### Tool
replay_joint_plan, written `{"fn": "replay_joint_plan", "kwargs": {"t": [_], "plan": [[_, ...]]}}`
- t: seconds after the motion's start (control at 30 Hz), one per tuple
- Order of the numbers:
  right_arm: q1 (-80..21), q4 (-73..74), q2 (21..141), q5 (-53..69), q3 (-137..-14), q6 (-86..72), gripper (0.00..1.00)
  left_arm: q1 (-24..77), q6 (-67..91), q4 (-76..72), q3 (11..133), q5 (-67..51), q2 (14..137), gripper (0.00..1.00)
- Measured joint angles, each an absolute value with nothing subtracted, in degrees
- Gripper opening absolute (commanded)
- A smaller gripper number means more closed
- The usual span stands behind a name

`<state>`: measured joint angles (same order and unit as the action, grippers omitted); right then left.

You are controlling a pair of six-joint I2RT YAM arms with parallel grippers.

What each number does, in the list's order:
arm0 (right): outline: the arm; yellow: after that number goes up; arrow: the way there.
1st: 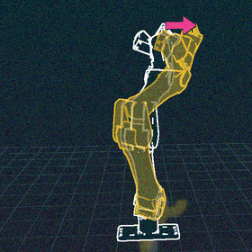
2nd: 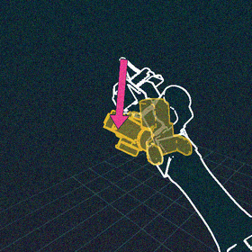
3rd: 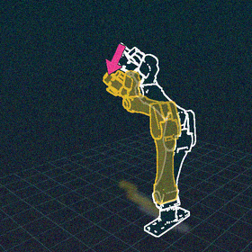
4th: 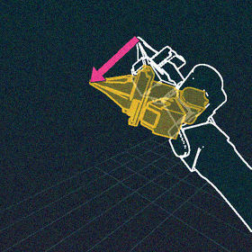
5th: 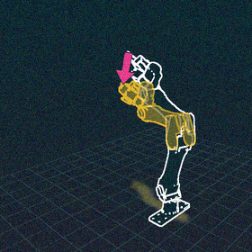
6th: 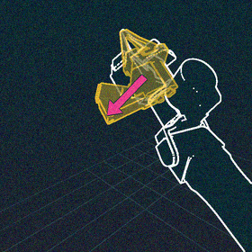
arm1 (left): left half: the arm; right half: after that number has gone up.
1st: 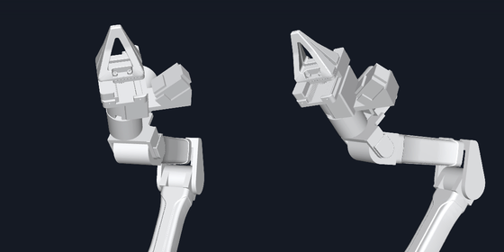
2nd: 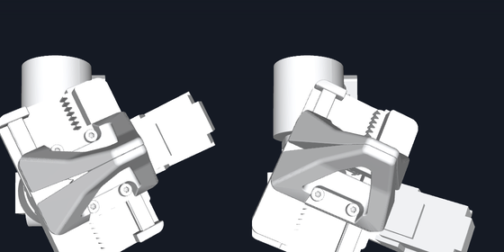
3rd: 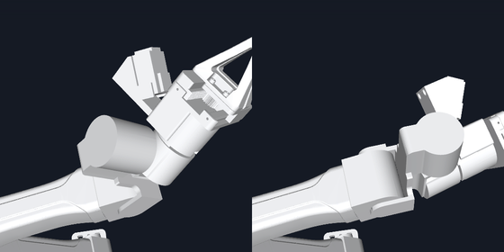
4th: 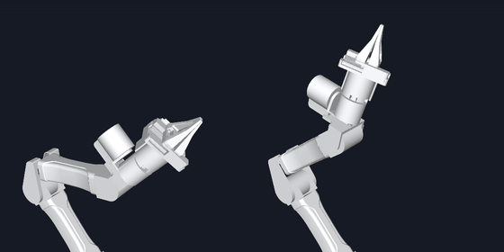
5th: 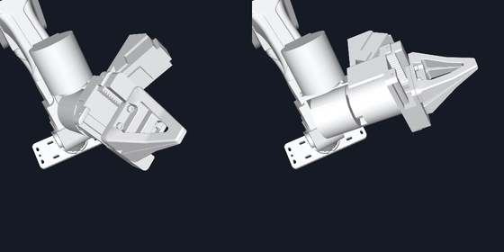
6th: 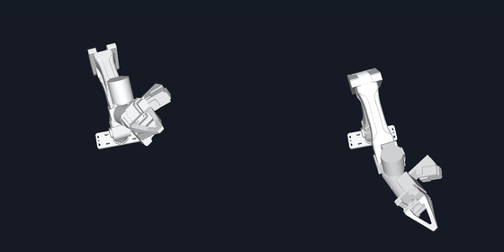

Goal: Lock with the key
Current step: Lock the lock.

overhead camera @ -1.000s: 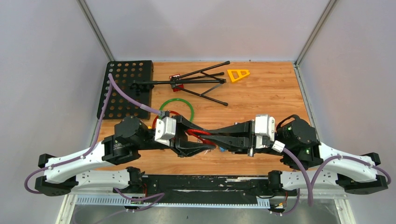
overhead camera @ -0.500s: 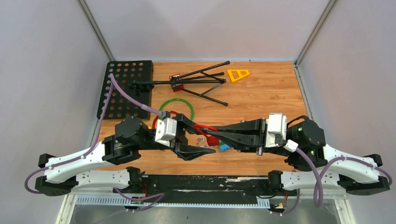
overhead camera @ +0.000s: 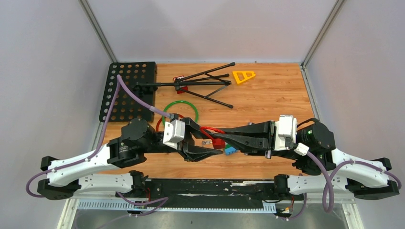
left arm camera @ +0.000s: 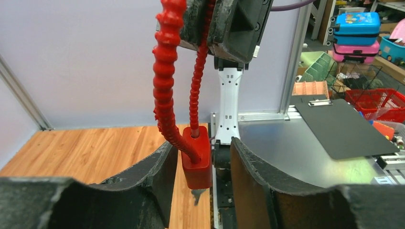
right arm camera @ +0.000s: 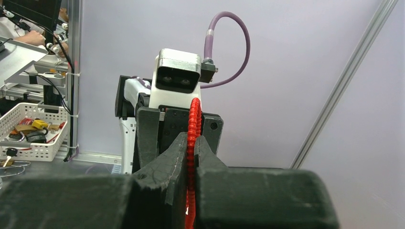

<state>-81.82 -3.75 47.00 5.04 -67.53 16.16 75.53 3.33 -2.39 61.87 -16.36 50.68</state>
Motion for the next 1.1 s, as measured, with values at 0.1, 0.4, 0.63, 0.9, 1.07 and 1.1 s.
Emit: {"fn": "replay_joint_plan", "kwargs": {"t": [0.1,0.4,0.63,0.9,1.07,1.1], "plan": [[-81.8,-3.8,47.0,5.0,-67.5,16.2,0.00,75.5,3.4,-2.4,61.9,-16.4,51.0,0.43],[-81.8,-4.0,47.0,5.5,-67.5,16.2,0.00,75.5,3.7,-2.3,61.9,-15.9,51.2,0.00],[-81.8,-3.7,47.2,5.0,-67.5,16.4,0.48,75.5,3.7,-1.7,62.0,-14.9,51.3,0.00],[-81.8,-1.9,43.3,4.5,-64.1,15.4,0.54,75.5,3.7,-0.7,62.0,-13.6,50.7,0.00],[-81.8,-1.1,41.6,4.5,-63.7,13.9,0.46,75.5,3.6,-0.6,62.0,-13.0,50.0,0.00],[-81.8,-1.1,41.5,4.5,-63.6,13.7,0.45,75.5,3.6,-0.6,62.0,-13.0,50.0,0.00]]}}
